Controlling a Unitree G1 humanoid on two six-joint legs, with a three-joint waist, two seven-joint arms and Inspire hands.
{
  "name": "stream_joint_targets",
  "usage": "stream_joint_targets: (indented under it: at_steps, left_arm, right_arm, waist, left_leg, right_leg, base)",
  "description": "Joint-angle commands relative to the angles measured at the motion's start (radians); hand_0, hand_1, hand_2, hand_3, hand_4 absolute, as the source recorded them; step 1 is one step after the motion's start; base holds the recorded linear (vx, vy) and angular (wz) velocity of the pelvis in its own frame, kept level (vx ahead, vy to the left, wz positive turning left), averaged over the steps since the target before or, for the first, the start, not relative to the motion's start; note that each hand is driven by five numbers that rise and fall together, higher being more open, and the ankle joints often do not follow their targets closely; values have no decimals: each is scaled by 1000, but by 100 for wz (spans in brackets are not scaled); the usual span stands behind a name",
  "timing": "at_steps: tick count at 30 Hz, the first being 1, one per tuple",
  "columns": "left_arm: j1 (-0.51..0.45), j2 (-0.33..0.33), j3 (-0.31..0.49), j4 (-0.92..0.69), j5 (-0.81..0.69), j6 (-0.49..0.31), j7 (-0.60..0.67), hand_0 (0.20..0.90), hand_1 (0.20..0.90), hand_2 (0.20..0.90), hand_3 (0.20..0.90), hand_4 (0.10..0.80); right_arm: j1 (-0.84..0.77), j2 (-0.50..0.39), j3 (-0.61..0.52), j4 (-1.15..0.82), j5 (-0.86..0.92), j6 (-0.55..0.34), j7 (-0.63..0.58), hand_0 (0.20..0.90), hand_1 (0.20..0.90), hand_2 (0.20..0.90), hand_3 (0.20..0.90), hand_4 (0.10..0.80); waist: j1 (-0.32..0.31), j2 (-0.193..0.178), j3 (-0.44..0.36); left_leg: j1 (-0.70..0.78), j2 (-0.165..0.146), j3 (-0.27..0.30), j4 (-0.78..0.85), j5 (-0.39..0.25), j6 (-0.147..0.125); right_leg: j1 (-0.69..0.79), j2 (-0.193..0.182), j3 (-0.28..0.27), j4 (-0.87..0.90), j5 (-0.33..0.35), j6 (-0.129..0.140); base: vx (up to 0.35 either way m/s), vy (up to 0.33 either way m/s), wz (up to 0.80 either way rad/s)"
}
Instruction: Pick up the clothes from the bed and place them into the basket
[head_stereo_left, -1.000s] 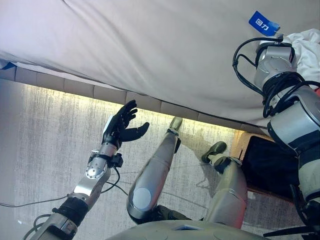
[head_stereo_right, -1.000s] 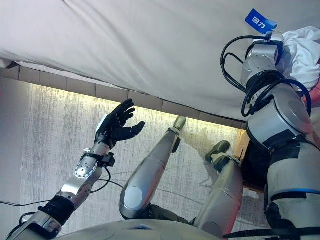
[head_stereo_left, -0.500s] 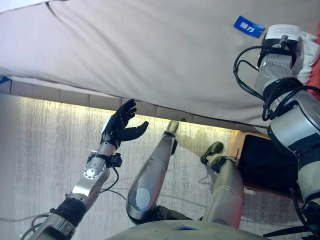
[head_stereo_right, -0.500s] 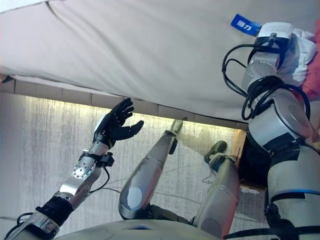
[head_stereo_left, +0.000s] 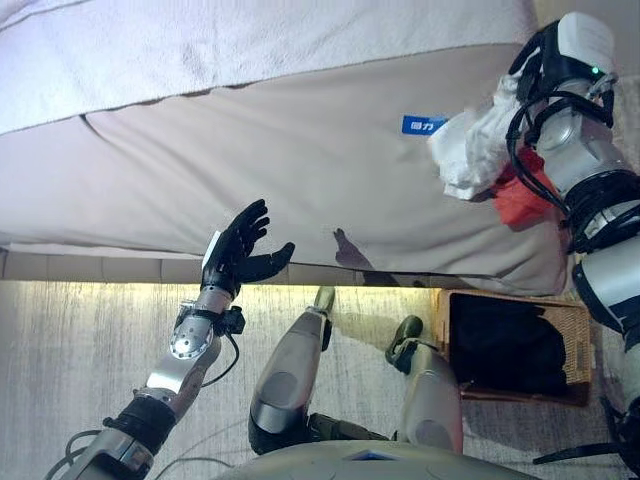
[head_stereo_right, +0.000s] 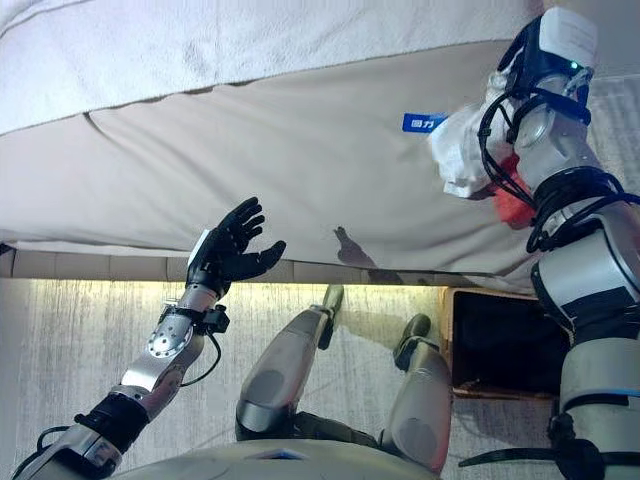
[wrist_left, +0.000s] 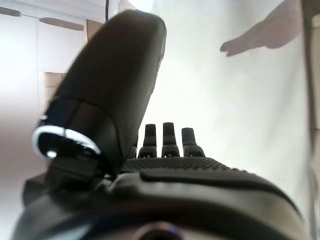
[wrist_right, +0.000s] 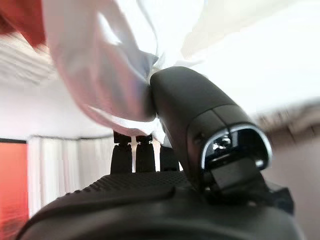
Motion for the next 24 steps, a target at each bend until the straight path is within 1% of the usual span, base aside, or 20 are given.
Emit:
stream_joint_targets:
  at_steps: [1, 3, 5, 9, 13, 16, 19, 24]
  left_arm:
    - [25, 14, 43, -20, 20, -80, 5, 900, 900, 900, 900, 800]
    - [35, 6, 43, -7, 32, -79, 4, 900, 900, 900, 900, 800]
    - [38, 2, 43, 1, 37, -77, 2, 900, 900, 900, 900, 800]
    - [53, -23, 36, 44, 69, -74, -6, 900, 900, 900, 900, 800]
    - [58, -33, 35, 89, 69, -89, -19, 900, 900, 900, 900, 800]
    - [55, -37, 32, 108, 72, -93, -25, 900, 900, 900, 900, 800]
    - [41, -43, 20, 151, 67, -103, -32, 900, 900, 900, 900, 800]
    - [15, -54, 15, 199, 49, -116, -45, 900, 900, 900, 900, 800]
  right_arm:
    - [-60, -107, -25, -105, 51, -113, -107, 300, 300, 300, 200, 100]
    - [-37, -122, -52, -149, 80, -130, -102, 300, 300, 300, 200, 100]
    - [-32, -127, -60, -160, 88, -134, -96, 300, 300, 300, 200, 100]
    - [-9, -166, -99, -206, 128, -162, -83, 300, 300, 300, 200, 100]
    - [-10, -193, -113, -224, 146, -150, -93, 300, 300, 300, 200, 100]
    - [-16, -205, -116, -214, 155, -153, -107, 300, 300, 300, 200, 100]
    - [-43, -249, -118, -206, 183, -156, -124, 300, 300, 300, 200, 100]
    - [-80, -299, -114, -207, 204, -129, -137, 300, 300, 300, 200, 100]
  waist:
    - [-21, -88, -154]
    - [-35, -104, -194]
    - [-40, -110, -211]
    - [-66, -137, -310]
    - [-89, -150, -369]
    - [-99, -154, -389]
    - [-126, -161, -430]
    - [-156, -166, -463]
  left_leg:
    - [24, 5, 42, 4, -108, 24]
    - [73, 11, 53, -31, -106, 20]
    - [91, 12, 57, -47, -103, 18]
    - [170, 21, 79, -113, -91, 10]
    - [221, 31, 92, -195, -60, 0]
    - [245, 39, 96, -240, -45, -6]
    - [285, 54, 111, -322, -19, -18]
    - [311, 64, 125, -387, 3, -30]
  right_leg:
    - [133, 48, -75, -71, -66, -32]
    - [186, 56, -72, -121, -56, -25]
    - [203, 60, -67, -138, -51, -23]
    - [270, 77, -51, -208, -29, -8]
    - [303, 92, -36, -275, 2, 7]
    - [313, 97, -23, -307, 19, 15]
    - [325, 107, 1, -366, 52, 31]
    - [331, 116, 29, -417, 81, 44]
  base:
    - [86, 7, -20]
    - [135, -13, -16]
    - [100, -10, -10]
    - [136, -17, -12]
    - [52, -12, -10]
    - [-1, -12, -10]
    - [-8, -25, -16]
    - [-31, -29, -18]
